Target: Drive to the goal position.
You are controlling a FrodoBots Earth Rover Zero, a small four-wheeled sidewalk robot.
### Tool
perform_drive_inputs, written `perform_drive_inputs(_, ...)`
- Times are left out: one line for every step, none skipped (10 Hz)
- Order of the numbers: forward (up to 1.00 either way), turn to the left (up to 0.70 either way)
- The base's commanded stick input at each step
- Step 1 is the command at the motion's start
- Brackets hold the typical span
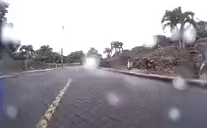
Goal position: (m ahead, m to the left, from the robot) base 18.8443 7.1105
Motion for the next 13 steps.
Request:
perform_drive_inputs(1.0, 0.25)
perform_drive_inputs(1.0, 0.0)
perform_drive_inputs(1.0, 0.0)
perform_drive_inputs(1.0, 0.0)
perform_drive_inputs(1.0, 0.0)
perform_drive_inputs(1.0, 0.27)
perform_drive_inputs(1.0, 0.25)
perform_drive_inputs(1.0, 0.14)
perform_drive_inputs(1.0, 0.02)
perform_drive_inputs(1.0, 0.0)
perform_drive_inputs(1.0, 0.0)
perform_drive_inputs(1.0, 0.18)
perform_drive_inputs(1.0, 0.27)
